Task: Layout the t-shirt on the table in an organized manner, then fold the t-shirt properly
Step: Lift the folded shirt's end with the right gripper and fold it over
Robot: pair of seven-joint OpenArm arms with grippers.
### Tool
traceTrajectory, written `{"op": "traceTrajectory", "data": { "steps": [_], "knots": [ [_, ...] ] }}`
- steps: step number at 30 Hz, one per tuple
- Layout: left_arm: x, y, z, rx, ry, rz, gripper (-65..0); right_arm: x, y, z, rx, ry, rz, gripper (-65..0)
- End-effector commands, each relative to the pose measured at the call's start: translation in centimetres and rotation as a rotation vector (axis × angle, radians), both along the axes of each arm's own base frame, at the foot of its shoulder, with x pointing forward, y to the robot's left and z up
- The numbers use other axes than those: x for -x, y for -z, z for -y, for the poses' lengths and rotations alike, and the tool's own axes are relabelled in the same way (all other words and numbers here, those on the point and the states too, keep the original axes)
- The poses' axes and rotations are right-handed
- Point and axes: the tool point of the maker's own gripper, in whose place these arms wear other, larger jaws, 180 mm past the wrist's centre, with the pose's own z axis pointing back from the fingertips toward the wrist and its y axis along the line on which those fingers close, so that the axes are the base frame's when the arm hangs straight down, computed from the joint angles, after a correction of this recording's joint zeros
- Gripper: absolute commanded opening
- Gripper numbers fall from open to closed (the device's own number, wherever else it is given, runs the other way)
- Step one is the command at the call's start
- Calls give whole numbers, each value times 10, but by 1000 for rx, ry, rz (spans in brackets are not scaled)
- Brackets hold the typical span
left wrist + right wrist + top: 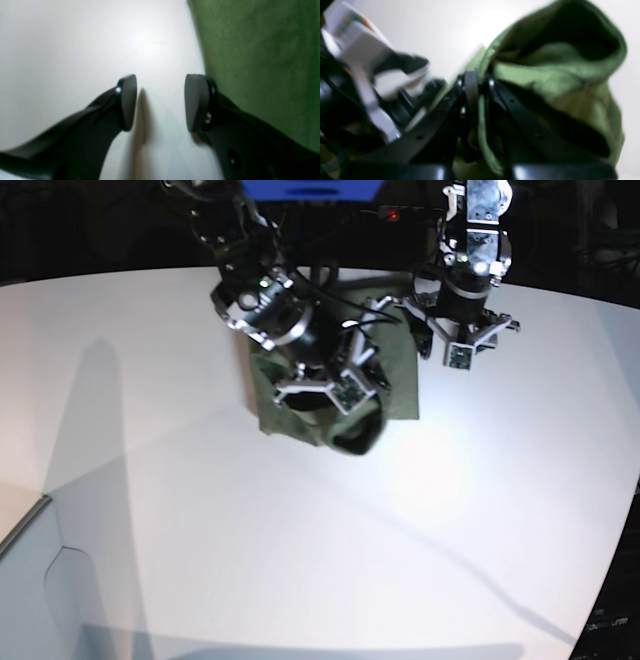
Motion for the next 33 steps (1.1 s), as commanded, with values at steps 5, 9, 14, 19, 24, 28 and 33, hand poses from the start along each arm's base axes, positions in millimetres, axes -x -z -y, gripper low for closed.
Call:
{"op": "traceTrajectory", "data": {
  "steps": [5,9,14,19,24,28,33],
  "knots": [
    [3,0,0,-6,2,-12,-347,1,-20,-40,-62,-102,51,-650],
    [3,0,-2,-10,-2,-11,-347,-1,5,-43,-30,-121,-1,-650],
    [5,1,-3,-10,-4,-15,-347,-8,19,-42,-1,-131,-26,-650],
    [14,4,-4,-13,-6,-32,-347,-10,21,-42,6,-133,-29,-630],
    [19,-5,-7,-24,-5,-15,-347,-9,13,-44,-6,-138,-11,-398],
    [24,-16,-25,-47,-48,6,-347,-16,-18,-30,-45,-81,61,-302],
    [34,-31,-50,-89,-98,24,-347,-21,-45,21,-44,51,134,-296]
  ]
}}
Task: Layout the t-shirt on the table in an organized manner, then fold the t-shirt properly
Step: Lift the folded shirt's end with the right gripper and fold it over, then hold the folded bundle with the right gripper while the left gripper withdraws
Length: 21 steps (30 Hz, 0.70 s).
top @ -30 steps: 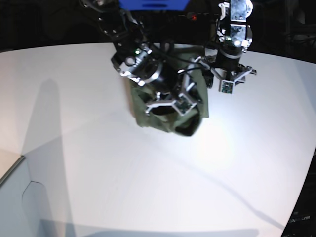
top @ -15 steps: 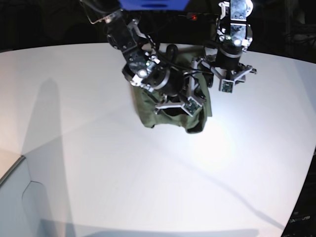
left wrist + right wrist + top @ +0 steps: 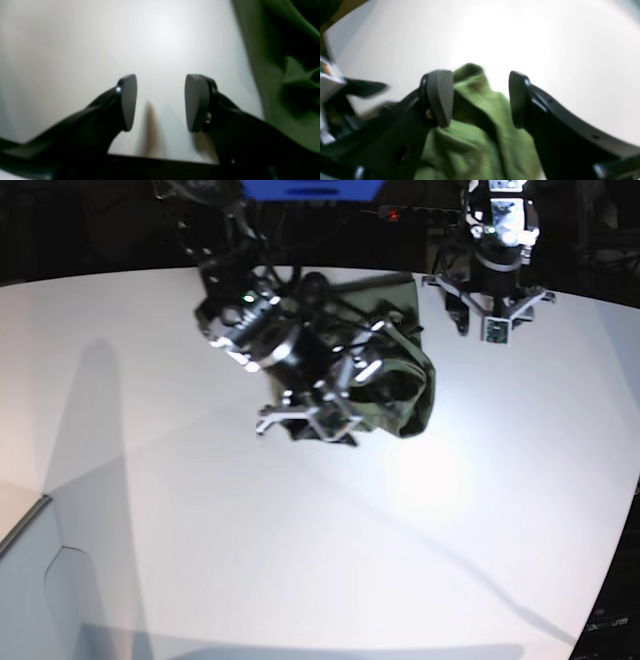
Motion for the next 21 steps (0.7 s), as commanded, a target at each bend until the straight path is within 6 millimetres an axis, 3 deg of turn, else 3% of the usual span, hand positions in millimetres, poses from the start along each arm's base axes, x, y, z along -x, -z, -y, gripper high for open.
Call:
{"op": "traceTrajectory", "data": {
  "steps": [1,6,9,14,18,21],
  "knots": [
    [-3,-12,-6,-15,-9,40,-347,4,-9,3,-28,10,18,-295],
    [2,-20,-27,-49,-54,54,-347,23,14,24,10,41,-46,-295],
    [2,-23,-38,-63,-76,57,-347,34,27,23,13,35,-88,-295],
    [6,-25,-53,-84,-109,59,-347,35,44,17,19,22,-132,-294],
    [4,-32,-74,-109,-159,77,-346,58,57,-12,16,-107,-179,-294],
    [3,-38,-91,-129,-202,92,-346,81,56,-36,1,-232,-190,-294]
  ]
}}
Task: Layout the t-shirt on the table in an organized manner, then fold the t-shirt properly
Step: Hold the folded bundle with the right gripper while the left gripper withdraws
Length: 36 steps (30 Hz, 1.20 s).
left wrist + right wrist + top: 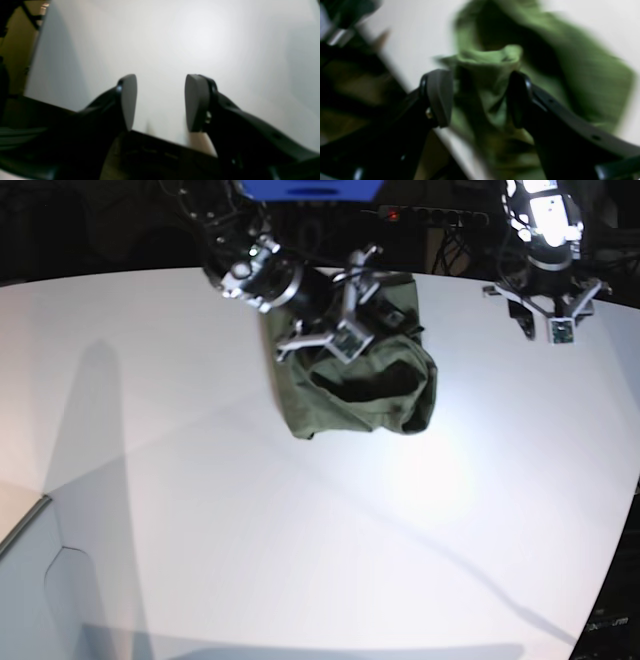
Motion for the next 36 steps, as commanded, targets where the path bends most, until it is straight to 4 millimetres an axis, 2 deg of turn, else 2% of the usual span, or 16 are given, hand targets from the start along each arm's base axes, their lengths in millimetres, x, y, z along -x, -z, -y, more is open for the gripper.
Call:
{"op": "traceTrajectory", "data": {
  "steps": [1,4,6,8,13,15,19,22,24,29,31,36],
  "knots": [
    [-4,-11,-10,-23,-14,39,-346,8,-15,-16,-61,-69,26,-294],
    [-7,-20,-27,-1,-83,88,-346,46,-15,-39,-64,-242,21,-296],
    [-8,-26,-38,15,-116,121,-346,65,-12,-43,-51,-316,18,-296],
    [-11,-32,-46,24,-121,141,-346,75,-9,-43,-42,-355,16,-297],
    [-9,-29,-54,93,-162,108,-346,69,-28,-34,-46,-340,79,-298],
    [-10,-29,-54,130,-174,116,-346,54,-43,-25,-54,-288,121,-297],
    [-11,-29,-52,171,-185,136,-346,28,-57,-9,-65,-176,155,-295],
    [-11,-29,-52,170,-185,135,-346,18,-47,-1,-54,-124,130,-294],
    [-11,-29,-52,171,-185,136,-346,14,-39,-4,-51,-125,111,-294],
    [-11,-29,-52,170,-185,134,-346,18,-3,-18,-41,-142,5,-294],
    [-10,-29,-52,170,-186,131,-346,22,8,-23,-42,-149,-31,-294],
    [-8,-28,-53,169,-187,127,-346,53,18,-50,-54,-244,-86,-294]
  ]
}}
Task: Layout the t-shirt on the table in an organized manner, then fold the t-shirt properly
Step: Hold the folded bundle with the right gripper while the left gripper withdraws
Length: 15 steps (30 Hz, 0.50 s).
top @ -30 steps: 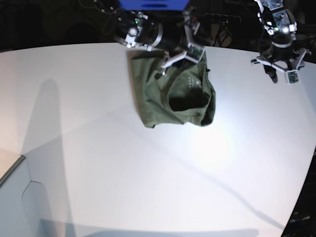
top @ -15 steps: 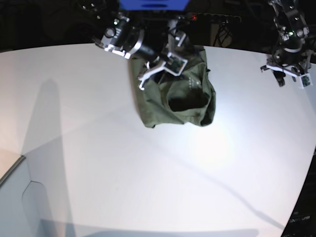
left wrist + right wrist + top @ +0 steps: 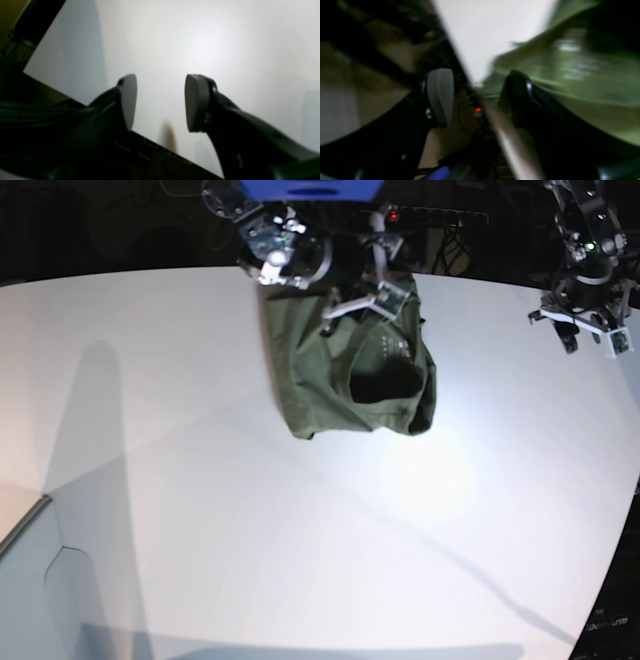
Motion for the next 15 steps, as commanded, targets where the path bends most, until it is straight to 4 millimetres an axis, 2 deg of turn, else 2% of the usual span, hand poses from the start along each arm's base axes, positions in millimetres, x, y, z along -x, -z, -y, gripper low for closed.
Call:
{"op": "traceTrajectory", "data": {
  "steps": [1,5,8,9,11,15],
  "knots": [
    [-3,-11,-6,-26,-1,31,-346,3,-13,-15,-63,-21,4,-294],
    [-4,-12,-6,-27,0,34,-346,12,-8,-23,-57,-68,-8,-294],
    [-5,-12,-6,-28,0,37,-346,13,-7,-22,-54,-68,-9,-294],
    [-5,-13,-6,-28,0,38,-346,8,-12,-20,-59,-61,11,-294],
    [-6,-13,-6,-28,0,40,-346,-2,-20,-6,-48,-42,55,-294],
    [-8,-17,-5,-26,1,54,-346,-24,-52,15,-74,39,150,-294]
  ]
}}
